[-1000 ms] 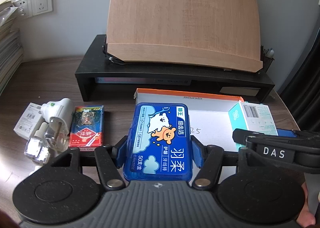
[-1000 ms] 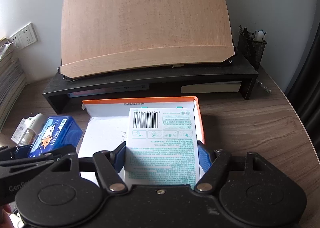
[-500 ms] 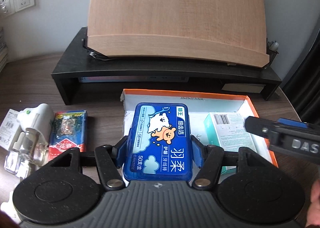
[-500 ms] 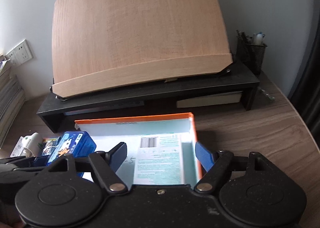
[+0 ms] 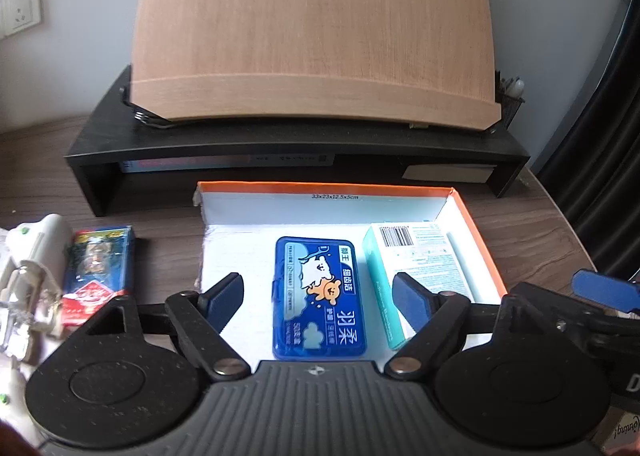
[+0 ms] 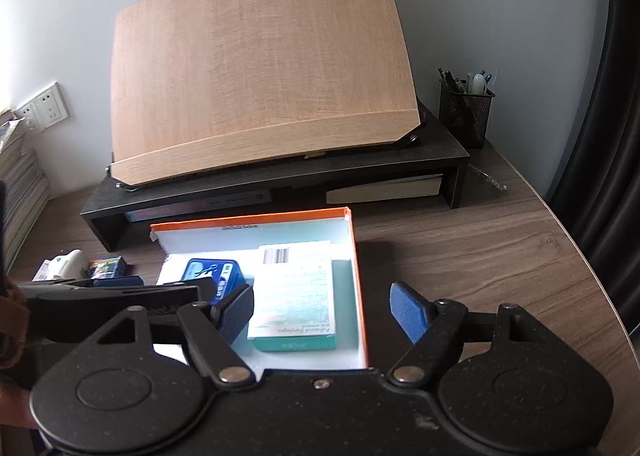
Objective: Organize rigid objects
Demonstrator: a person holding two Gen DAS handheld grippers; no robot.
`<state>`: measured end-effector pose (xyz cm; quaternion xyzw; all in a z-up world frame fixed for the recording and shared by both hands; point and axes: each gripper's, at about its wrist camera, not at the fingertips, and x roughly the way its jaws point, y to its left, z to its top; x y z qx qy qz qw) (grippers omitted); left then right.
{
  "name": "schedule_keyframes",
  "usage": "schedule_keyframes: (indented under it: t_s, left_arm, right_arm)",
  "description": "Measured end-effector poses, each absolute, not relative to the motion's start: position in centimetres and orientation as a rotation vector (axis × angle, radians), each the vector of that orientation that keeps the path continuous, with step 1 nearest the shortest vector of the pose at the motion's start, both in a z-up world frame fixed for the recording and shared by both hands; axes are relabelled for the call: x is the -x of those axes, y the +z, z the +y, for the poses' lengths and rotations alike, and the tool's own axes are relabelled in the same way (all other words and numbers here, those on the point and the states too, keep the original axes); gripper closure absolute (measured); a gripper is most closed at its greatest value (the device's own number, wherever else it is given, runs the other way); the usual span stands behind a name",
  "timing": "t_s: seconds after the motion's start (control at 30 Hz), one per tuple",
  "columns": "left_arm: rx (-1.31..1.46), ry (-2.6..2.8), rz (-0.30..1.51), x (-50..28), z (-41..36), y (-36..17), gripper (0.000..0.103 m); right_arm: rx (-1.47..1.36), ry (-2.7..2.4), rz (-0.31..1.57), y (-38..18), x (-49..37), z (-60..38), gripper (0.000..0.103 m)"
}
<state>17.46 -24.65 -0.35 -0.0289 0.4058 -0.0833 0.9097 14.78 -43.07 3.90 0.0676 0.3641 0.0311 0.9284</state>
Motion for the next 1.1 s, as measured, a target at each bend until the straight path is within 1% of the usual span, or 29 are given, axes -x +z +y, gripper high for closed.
schedule_keyframes:
  t_s: [0.23,0.57,0.83,1.1]
  left_arm:
    - [0.076,-0.111,0.788,-12.2,-22.8,2.0,0.015]
    - [0.128,0.01,0.761,-4.0,-18.1,2.4,0.013]
    - [0.142,0.171,0.752,2.6,-12.5,-0.4,0.009]
    - [0.089,0.178,0.773,2.5,-11.2,-3.6,0.01]
  right_arm:
    - [-0.137,0.104,0.726,4.9,-12.2,-41.9,0.014]
    - [-0.096,0.226,0.739,4.9,-8.2,-38.2,0.014]
    - [-0.017,0.376,0.761,4.3,-5.4,-33.0,0.014]
    - [0.032,0.449,0.775,3.9,-4.1,-29.9,0.014]
